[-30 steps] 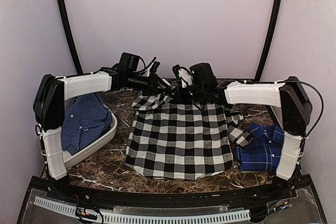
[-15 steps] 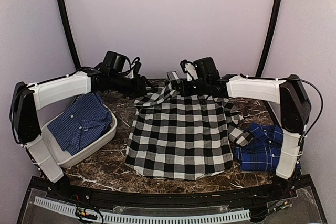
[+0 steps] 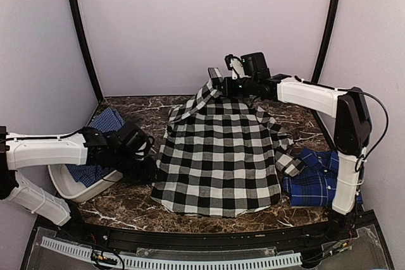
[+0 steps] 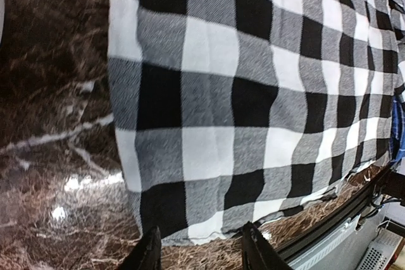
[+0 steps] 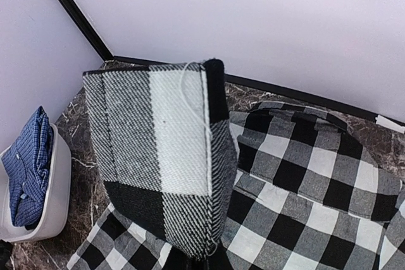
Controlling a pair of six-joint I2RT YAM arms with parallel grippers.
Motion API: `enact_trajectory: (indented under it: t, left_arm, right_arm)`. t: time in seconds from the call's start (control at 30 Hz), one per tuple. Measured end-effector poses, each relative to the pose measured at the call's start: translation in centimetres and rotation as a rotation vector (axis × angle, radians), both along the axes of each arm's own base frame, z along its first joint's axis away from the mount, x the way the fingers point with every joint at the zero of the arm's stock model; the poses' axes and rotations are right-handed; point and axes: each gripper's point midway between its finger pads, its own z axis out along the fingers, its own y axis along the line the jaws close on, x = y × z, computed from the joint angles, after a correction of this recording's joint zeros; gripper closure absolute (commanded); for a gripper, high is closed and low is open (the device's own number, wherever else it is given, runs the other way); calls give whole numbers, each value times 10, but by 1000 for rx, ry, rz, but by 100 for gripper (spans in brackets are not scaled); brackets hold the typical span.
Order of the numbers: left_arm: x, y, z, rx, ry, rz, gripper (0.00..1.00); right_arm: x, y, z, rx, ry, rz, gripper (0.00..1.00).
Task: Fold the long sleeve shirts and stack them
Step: Pick up the shirt from the center of the board.
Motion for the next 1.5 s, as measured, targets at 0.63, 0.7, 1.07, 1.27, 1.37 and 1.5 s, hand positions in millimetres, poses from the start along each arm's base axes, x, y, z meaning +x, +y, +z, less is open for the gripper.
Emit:
enact_trajectory:
  t: [0.63,0.7,1.07,1.27,1.37,1.5]
  left_arm:
    - [-20,23,-52,168,49,137,77]
    - [-18,24,-53,177,44,147,82]
    - [-14,24,-59,196,34,149,81]
    - [-15,25,-65,209,45,145,100]
    - [-13,23,-62,208,37,133,100]
    - [-1,6,-37,180,-11,90,100]
  right_arm:
    - [10,-9,28,18,-18,-11,100]
    - [11,-9,32,21,-22,-11,100]
    - [14,-5,48,36,-38,-3,100]
    - [14,-4,46,33,-31,-1,100]
    - [15,-4,49,33,-35,-1,100]
    - [18,-6,57,27,-52,-9,100]
